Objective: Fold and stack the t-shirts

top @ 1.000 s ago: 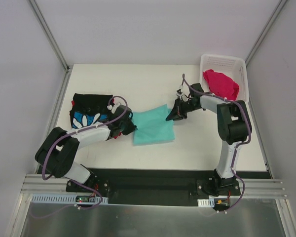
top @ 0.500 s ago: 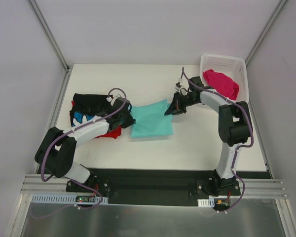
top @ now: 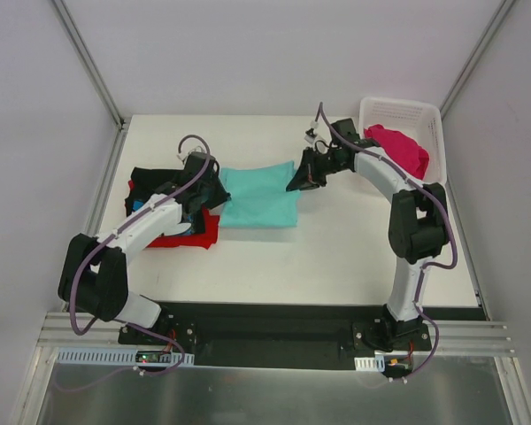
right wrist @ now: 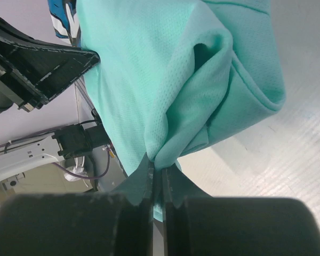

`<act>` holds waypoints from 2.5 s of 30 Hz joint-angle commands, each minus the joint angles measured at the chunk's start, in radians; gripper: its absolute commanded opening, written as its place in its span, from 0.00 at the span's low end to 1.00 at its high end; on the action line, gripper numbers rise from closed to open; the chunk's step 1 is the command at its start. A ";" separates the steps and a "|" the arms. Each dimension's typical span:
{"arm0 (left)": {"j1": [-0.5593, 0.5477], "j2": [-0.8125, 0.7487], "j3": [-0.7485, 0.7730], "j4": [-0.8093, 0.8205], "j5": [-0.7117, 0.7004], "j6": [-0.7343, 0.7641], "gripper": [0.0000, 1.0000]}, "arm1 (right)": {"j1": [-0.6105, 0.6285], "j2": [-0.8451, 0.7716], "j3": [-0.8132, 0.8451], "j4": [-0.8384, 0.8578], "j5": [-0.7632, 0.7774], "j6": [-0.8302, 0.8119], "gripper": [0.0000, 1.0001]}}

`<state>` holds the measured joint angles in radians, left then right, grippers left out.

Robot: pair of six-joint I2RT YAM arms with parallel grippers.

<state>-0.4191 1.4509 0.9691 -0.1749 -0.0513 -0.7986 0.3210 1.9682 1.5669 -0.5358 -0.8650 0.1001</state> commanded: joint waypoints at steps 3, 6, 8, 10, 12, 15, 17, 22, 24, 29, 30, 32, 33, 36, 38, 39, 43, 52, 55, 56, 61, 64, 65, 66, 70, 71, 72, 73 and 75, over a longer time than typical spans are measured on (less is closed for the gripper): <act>0.085 -0.093 0.097 -0.097 -0.006 0.116 0.00 | 0.038 -0.011 0.116 -0.056 0.012 0.015 0.01; 0.117 -0.109 0.118 -0.123 0.007 0.140 0.00 | 0.072 0.020 0.166 -0.064 0.020 0.024 0.01; 0.131 -0.119 0.132 -0.143 0.008 0.154 0.00 | 0.101 0.038 0.197 -0.079 0.032 0.027 0.01; 0.146 -0.138 0.137 -0.155 0.008 0.165 0.00 | 0.133 0.069 0.235 -0.088 0.038 0.033 0.01; 0.161 -0.149 0.137 -0.170 0.007 0.171 0.00 | 0.153 0.089 0.261 -0.084 0.043 0.050 0.01; 0.189 -0.170 0.132 -0.187 0.007 0.185 0.00 | 0.199 0.135 0.320 -0.085 0.047 0.070 0.01; 0.207 -0.187 0.126 -0.196 0.013 0.191 0.00 | 0.214 0.167 0.361 -0.089 0.047 0.078 0.01; 0.272 -0.225 0.109 -0.218 0.028 0.211 0.00 | 0.260 0.218 0.420 -0.087 0.050 0.105 0.01; 0.289 -0.237 0.105 -0.225 0.034 0.223 0.00 | 0.276 0.236 0.436 -0.081 0.052 0.110 0.01; 0.345 -0.274 0.094 -0.253 0.044 0.245 0.00 | 0.302 0.265 0.464 -0.066 0.050 0.134 0.01; 0.351 -0.279 0.092 -0.259 0.044 0.251 0.00 | 0.309 0.280 0.479 -0.063 0.050 0.139 0.01; 0.362 -0.297 0.088 -0.268 0.045 0.257 0.00 | 0.317 0.293 0.498 -0.061 0.047 0.150 0.01; 0.368 -0.303 0.086 -0.270 0.044 0.265 0.00 | 0.323 0.297 0.504 -0.058 0.046 0.154 0.01; 0.379 -0.319 0.083 -0.282 0.041 0.269 0.00 | 0.334 0.308 0.521 -0.049 0.047 0.165 0.01; 0.388 -0.322 0.085 -0.285 0.050 0.269 0.00 | 0.336 0.317 0.535 -0.047 0.046 0.170 0.01; 0.390 -0.322 0.085 -0.291 0.050 0.272 0.00 | 0.337 0.322 0.541 -0.046 0.046 0.176 0.01; 0.408 -0.328 0.085 -0.298 0.050 0.276 0.00 | 0.343 0.328 0.547 -0.046 0.049 0.179 0.01; 0.460 -0.319 0.092 -0.302 0.071 0.323 0.00 | 0.366 0.376 0.579 0.017 0.015 0.237 0.01; 0.486 -0.302 0.109 -0.302 0.065 0.349 0.00 | 0.368 0.376 0.549 0.106 -0.018 0.280 0.01; 0.505 -0.297 0.114 -0.302 0.065 0.364 0.00 | 0.371 0.374 0.541 0.153 -0.029 0.311 0.01; 0.548 -0.270 0.151 -0.310 0.077 0.395 0.00 | 0.382 0.380 0.504 0.348 -0.106 0.436 0.01; 0.565 -0.259 0.175 -0.314 0.073 0.423 0.00 | 0.394 0.408 0.525 0.440 -0.146 0.515 0.01; 0.569 -0.253 0.183 -0.317 0.062 0.441 0.00 | 0.406 0.428 0.538 0.491 -0.157 0.539 0.01; 0.574 -0.248 0.198 -0.325 0.056 0.449 0.00 | 0.411 0.440 0.548 0.502 -0.164 0.571 0.01; 0.609 -0.239 0.227 -0.339 0.034 0.484 0.00 | 0.440 0.492 0.575 0.592 -0.183 0.659 0.01; 0.612 -0.238 0.235 -0.342 0.033 0.492 0.00 | 0.446 0.509 0.573 0.646 -0.186 0.680 0.01; 0.615 -0.236 0.240 -0.345 0.025 0.493 0.00 | 0.449 0.518 0.573 0.674 -0.192 0.702 0.01; 0.620 -0.236 0.240 -0.347 0.021 0.493 0.00 | 0.452 0.526 0.575 0.695 -0.192 0.734 0.01; 0.628 -0.238 0.235 -0.347 0.013 0.487 0.00 | 0.460 0.549 0.585 0.730 -0.193 0.753 0.01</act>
<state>0.1902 1.2118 1.1667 -0.5201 0.0055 -0.3462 0.7589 2.4920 2.0972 0.0273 -0.9974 0.7277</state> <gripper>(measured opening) 0.018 0.041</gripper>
